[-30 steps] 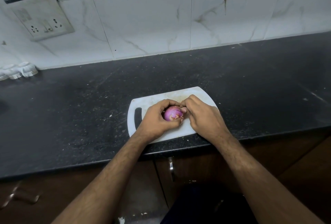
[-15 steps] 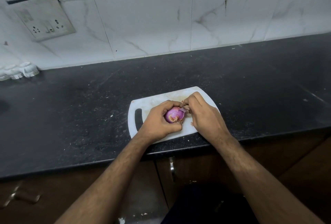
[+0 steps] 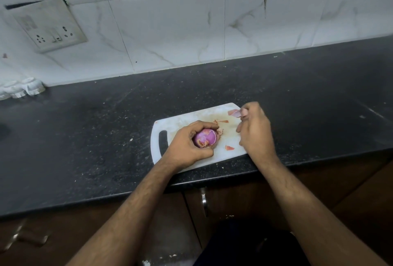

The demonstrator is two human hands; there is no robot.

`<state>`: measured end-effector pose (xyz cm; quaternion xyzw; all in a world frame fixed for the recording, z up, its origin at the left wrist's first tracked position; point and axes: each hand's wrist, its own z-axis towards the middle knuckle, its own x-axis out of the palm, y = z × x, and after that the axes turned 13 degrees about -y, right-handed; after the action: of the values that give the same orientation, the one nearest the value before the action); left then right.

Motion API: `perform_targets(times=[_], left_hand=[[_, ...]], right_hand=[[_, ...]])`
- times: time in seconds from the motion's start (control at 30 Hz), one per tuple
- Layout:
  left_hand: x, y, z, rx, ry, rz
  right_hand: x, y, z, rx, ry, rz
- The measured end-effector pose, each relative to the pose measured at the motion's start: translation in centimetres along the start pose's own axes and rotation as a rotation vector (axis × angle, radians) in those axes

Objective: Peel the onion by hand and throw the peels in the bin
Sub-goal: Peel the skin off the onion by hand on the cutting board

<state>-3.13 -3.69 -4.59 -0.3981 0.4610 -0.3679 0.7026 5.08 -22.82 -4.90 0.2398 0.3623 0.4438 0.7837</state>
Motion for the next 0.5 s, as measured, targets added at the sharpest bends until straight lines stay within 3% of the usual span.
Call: perform_targets(times=[0.07, 0.23, 0.5], left_hand=[[0.0, 0.0, 0.0, -0.001, -0.005, 0.001], [0.3, 0.1, 0.1, 0.005, -0.057, 0.031], [0.4, 0.8, 0.3, -0.002, -0.134, 0.052]], right_hand=[[0.0, -0.5, 0.2, 0.013, -0.004, -0.025], [0.5, 0.2, -0.4, -0.097, 0.267, -0.041], [0.0, 0.7, -0.7, -0.216, 0.255, 0.063]])
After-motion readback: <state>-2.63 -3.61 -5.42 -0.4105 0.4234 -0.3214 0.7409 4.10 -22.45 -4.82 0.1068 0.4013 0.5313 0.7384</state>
